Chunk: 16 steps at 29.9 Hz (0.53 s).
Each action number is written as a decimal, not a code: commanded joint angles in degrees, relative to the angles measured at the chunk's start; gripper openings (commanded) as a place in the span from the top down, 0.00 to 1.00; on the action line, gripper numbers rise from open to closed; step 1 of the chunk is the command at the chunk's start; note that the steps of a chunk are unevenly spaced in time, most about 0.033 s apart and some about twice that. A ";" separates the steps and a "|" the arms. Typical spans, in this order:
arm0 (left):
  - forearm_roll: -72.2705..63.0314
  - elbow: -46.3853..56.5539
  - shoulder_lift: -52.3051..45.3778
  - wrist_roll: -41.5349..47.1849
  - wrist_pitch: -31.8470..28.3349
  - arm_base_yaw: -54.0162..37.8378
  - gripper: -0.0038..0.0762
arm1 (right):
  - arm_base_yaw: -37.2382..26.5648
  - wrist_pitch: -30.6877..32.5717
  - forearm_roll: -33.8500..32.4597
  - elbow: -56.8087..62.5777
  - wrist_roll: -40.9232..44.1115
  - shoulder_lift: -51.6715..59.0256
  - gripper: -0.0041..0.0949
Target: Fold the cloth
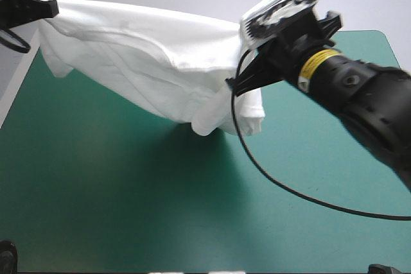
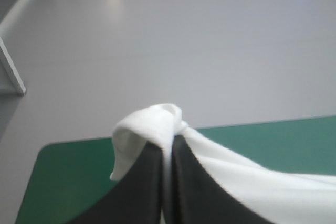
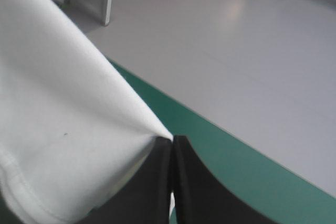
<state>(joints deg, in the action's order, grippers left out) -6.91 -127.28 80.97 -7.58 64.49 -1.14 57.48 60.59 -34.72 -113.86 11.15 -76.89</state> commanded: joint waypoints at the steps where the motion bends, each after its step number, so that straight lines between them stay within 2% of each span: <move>1: 1.96 -5.84 -2.85 0.63 -4.21 0.33 0.96 | -0.32 -0.20 -6.28 -9.88 -2.49 1.99 0.97; 5: 4.85 -11.55 -3.63 0.63 -3.26 0.33 0.96 | -0.32 0.94 -7.52 -17.56 -5.16 1.99 0.97; 11: 9.65 -20.30 -4.80 0.63 -3.60 0.33 0.96 | -0.32 -5.06 -5.38 -26.79 -9.56 1.99 0.97; 16: 11.51 -25.31 -4.96 -0.13 -3.61 0.33 0.96 | -0.32 -7.20 -1.92 -29.70 -12.41 1.99 0.98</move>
<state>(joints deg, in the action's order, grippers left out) -2.87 -150.03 76.62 -7.15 66.11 -0.66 57.59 58.47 -31.99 -141.12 0.59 -76.72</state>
